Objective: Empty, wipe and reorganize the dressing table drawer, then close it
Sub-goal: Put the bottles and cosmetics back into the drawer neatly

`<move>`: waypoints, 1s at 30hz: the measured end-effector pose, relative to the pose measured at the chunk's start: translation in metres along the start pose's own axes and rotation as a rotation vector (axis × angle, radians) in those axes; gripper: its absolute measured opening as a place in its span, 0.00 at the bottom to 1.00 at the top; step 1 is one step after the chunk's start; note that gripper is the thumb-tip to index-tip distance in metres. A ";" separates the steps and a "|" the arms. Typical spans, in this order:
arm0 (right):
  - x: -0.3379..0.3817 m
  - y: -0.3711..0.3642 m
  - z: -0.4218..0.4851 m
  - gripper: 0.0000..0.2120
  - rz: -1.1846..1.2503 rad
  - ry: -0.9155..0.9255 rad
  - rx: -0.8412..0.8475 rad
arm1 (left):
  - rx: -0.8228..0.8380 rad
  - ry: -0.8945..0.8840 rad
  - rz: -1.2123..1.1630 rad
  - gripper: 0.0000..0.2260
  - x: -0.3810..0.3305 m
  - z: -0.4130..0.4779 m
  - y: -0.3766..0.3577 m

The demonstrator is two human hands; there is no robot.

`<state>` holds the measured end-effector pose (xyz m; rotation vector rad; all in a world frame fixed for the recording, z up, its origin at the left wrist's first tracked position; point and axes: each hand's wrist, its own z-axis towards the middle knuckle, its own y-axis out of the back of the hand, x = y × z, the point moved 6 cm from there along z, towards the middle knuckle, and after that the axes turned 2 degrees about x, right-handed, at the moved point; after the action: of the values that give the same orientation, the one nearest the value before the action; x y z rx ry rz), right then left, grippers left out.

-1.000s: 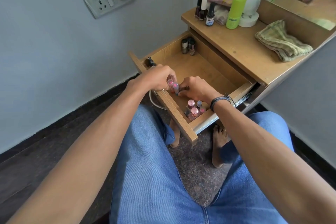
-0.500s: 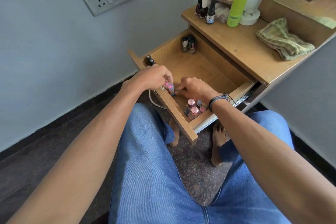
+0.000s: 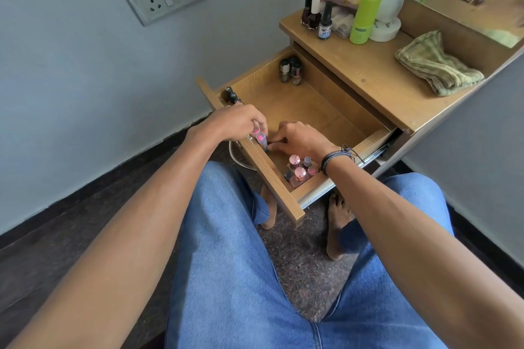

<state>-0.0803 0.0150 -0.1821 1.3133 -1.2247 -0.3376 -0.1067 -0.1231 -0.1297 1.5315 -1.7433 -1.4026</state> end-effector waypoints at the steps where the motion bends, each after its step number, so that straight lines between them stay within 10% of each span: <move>1: 0.000 0.000 0.000 0.13 -0.005 0.004 -0.005 | -0.002 0.002 0.003 0.21 0.000 0.000 0.000; 21: 0.002 0.003 -0.006 0.13 0.016 -0.037 -0.034 | 0.003 0.008 -0.068 0.16 0.006 0.005 -0.006; 30: -0.009 0.064 -0.037 0.09 0.241 -0.096 -0.571 | -0.193 -0.049 -0.278 0.21 0.004 0.004 0.010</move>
<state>-0.0808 0.0618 -0.1239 0.6598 -1.2315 -0.5335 -0.1157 -0.1264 -0.1235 1.6918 -1.4121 -1.7005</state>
